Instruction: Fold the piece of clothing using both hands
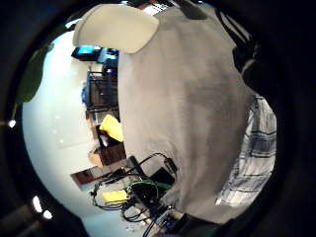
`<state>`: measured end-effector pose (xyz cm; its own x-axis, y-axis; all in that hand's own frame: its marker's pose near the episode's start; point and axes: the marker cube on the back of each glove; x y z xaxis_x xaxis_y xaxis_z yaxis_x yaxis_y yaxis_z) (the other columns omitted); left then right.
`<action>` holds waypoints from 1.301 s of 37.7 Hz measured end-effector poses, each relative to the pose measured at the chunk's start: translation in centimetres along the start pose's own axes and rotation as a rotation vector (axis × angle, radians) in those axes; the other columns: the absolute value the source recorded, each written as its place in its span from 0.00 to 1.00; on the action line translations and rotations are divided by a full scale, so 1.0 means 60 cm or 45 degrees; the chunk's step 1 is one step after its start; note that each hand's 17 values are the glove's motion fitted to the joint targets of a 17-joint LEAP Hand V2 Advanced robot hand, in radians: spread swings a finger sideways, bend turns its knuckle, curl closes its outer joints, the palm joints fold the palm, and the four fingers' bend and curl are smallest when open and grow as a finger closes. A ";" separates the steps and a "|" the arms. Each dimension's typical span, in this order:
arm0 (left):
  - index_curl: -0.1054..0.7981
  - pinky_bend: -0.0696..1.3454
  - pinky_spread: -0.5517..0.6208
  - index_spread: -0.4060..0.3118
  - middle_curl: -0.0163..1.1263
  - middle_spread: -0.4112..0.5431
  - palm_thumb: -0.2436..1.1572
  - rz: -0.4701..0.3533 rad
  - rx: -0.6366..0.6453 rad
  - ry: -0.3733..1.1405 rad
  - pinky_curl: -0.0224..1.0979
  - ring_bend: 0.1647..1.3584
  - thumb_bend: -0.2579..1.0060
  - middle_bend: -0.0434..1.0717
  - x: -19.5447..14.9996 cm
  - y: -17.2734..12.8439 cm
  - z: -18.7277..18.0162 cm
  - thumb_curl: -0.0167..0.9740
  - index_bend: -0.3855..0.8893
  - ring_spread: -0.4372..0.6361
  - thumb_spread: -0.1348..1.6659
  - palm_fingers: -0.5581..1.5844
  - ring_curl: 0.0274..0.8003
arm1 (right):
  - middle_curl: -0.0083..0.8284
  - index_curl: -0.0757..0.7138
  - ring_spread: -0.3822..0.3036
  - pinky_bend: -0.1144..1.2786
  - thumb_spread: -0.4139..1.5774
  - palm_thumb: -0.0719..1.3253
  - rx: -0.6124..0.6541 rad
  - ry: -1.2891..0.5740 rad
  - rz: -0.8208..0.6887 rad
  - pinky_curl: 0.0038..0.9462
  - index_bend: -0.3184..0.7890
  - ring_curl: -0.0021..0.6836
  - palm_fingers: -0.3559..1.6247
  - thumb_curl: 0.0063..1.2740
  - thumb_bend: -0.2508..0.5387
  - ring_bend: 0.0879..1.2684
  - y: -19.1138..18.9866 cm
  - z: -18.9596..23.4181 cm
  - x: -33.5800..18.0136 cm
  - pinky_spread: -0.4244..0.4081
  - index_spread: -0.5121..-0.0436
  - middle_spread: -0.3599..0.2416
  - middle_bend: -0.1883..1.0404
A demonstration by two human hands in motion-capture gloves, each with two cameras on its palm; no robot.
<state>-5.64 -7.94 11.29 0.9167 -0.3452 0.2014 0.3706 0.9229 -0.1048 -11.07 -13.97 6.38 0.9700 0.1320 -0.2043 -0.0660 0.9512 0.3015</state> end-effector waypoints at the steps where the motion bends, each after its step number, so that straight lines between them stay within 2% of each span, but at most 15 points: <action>1: 0.64 0.49 0.22 0.32 0.57 0.21 0.59 0.001 0.000 -0.032 0.51 0.40 0.26 0.18 0.012 0.000 0.004 0.73 0.37 0.15 0.81 0.53 0.64 | 0.62 0.72 0.31 0.36 0.51 0.81 0.003 0.026 0.020 0.48 0.37 0.73 0.53 0.54 0.31 0.36 0.005 -0.001 0.014 0.39 0.54 0.38 0.43; 4: 0.63 0.47 0.26 0.35 0.52 0.26 0.53 0.035 0.026 -0.051 0.49 0.37 0.23 0.12 0.042 0.009 0.010 0.67 0.41 0.19 0.84 0.50 0.60 | 0.60 0.65 0.35 0.34 0.58 0.76 -0.160 0.056 0.122 0.45 0.36 0.68 0.54 0.52 0.28 0.33 0.036 -0.003 0.052 0.46 0.53 0.41 0.43; 7: 0.61 0.45 0.29 0.36 0.46 0.29 0.48 0.138 0.126 0.057 0.46 0.35 0.21 0.10 0.062 0.026 0.012 0.62 0.43 0.23 0.86 0.50 0.55 | 0.57 0.60 0.42 0.35 0.65 0.66 -0.531 -0.003 0.265 0.43 0.35 0.65 0.53 0.49 0.22 0.32 0.082 0.005 0.083 0.54 0.55 0.46 0.39; 10: 0.61 0.44 0.32 0.37 0.42 0.32 0.44 0.243 0.100 0.162 0.44 0.34 0.18 0.11 0.085 0.056 0.024 0.56 0.44 0.26 0.87 0.50 0.53 | 0.55 0.56 0.54 0.41 0.70 0.55 -0.873 -0.103 0.399 0.45 0.31 0.66 0.45 0.45 0.20 0.32 0.129 0.024 0.111 0.63 0.57 0.53 0.34; 11: 0.60 0.44 0.32 0.37 0.41 0.33 0.44 0.254 0.072 0.164 0.43 0.34 0.20 0.11 0.089 0.064 0.030 0.56 0.43 0.26 0.87 0.51 0.52 | 0.57 0.57 0.52 0.40 0.72 0.56 -0.932 -0.129 0.429 0.45 0.35 0.66 0.50 0.45 0.25 0.33 0.141 0.031 0.117 0.61 0.57 0.52 0.37; 12: 0.61 0.44 0.32 0.37 0.40 0.34 0.40 0.256 0.043 0.149 0.43 0.34 0.17 0.11 0.093 0.071 0.038 0.53 0.44 0.27 0.87 0.51 0.51 | 0.53 0.51 0.59 0.43 0.73 0.51 -0.978 -0.155 0.454 0.45 0.28 0.63 0.42 0.42 0.21 0.31 0.152 0.038 0.122 0.67 0.58 0.58 0.31; 17: 0.59 0.46 0.33 0.37 0.36 0.36 0.31 0.232 -0.150 0.035 0.42 0.35 0.16 0.11 0.105 0.095 0.088 0.45 0.42 0.28 0.84 0.52 0.50 | 0.51 0.46 0.69 0.48 0.78 0.47 -1.139 -0.351 0.564 0.46 0.32 0.63 0.39 0.38 0.26 0.33 0.207 0.083 0.137 0.73 0.62 0.67 0.30; 22: 0.57 0.46 0.36 0.39 0.33 0.37 0.28 0.254 -0.161 0.061 0.42 0.34 0.18 0.13 0.112 0.090 0.108 0.40 0.42 0.32 0.82 0.48 0.50 | 0.51 0.39 0.71 0.52 0.80 0.49 -0.977 -0.315 0.637 0.45 0.32 0.60 0.41 0.36 0.31 0.35 0.214 0.107 0.137 0.71 0.65 0.70 0.32; 26: 0.57 0.46 0.37 0.40 0.31 0.38 0.26 0.234 -0.239 0.053 0.41 0.33 0.18 0.14 0.103 0.093 0.105 0.37 0.42 0.34 0.81 0.47 0.49 | 0.55 0.31 0.53 0.57 0.81 0.56 -0.824 -0.242 0.682 0.45 0.25 0.62 0.53 0.36 0.35 0.44 0.203 0.113 0.130 0.54 0.70 0.62 0.42; 29: 0.56 0.47 0.37 0.39 0.30 0.37 0.25 0.244 -0.295 0.090 0.40 0.33 0.19 0.14 0.093 0.092 0.091 0.35 0.42 0.34 0.80 0.48 0.48 | 0.57 0.29 0.44 0.58 0.81 0.63 -0.713 -0.224 0.753 0.45 0.30 0.63 0.62 0.37 0.40 0.47 0.185 0.118 0.138 0.45 0.75 0.56 0.47; 32: 0.56 0.46 0.37 0.39 0.29 0.37 0.26 0.239 -0.207 0.144 0.39 0.33 0.20 0.15 0.076 0.081 0.063 0.34 0.43 0.33 0.80 0.49 0.47 | 0.58 0.30 0.36 0.59 0.78 0.68 -0.546 -0.251 0.816 0.45 0.35 0.65 0.72 0.38 0.42 0.50 0.153 0.127 0.158 0.34 0.75 0.49 0.48; 35: 0.55 0.46 0.37 0.39 0.29 0.37 0.28 0.217 -0.106 0.176 0.39 0.33 0.20 0.15 0.053 0.077 0.031 0.33 0.43 0.33 0.80 0.50 0.47 | 0.60 0.33 0.31 0.60 0.76 0.73 -0.655 -0.422 0.755 0.47 0.38 0.67 0.77 0.39 0.43 0.52 0.155 0.110 0.147 0.28 0.73 0.44 0.48; 38: 0.55 0.46 0.37 0.39 0.28 0.37 0.29 0.219 -0.072 0.227 0.39 0.33 0.20 0.15 0.031 0.078 0.005 0.32 0.42 0.33 0.80 0.51 0.46 | 0.62 0.36 0.28 0.60 0.74 0.78 -0.794 -0.617 0.696 0.48 0.40 0.70 0.80 0.40 0.46 0.53 0.154 0.082 0.131 0.25 0.71 0.41 0.50; 43: 0.55 0.46 0.36 0.39 0.27 0.38 0.30 0.234 -0.040 0.322 0.38 0.33 0.20 0.15 -0.008 0.023 -0.002 0.31 0.42 0.33 0.80 0.51 0.46 | 0.63 0.40 0.26 0.60 0.66 0.78 -0.504 -0.746 0.610 0.49 0.43 0.71 0.79 0.42 0.38 0.52 0.027 0.108 0.145 0.23 0.68 0.39 0.51; 49: 0.54 0.45 0.36 0.39 0.26 0.38 0.31 0.193 0.031 0.377 0.38 0.33 0.20 0.15 -0.053 0.043 -0.046 0.29 0.42 0.33 0.80 0.52 0.46 | 0.64 0.45 0.23 0.59 0.56 0.80 -0.308 -0.711 0.446 0.50 0.44 0.71 0.79 0.46 0.31 0.50 -0.011 -0.008 0.061 0.23 0.66 0.37 0.50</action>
<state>-7.18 -4.94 7.70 0.9661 -0.2350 -0.1067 0.2262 0.9701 -0.0879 -7.61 -14.01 5.00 0.8530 0.3404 0.3956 -0.3836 0.9229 0.0329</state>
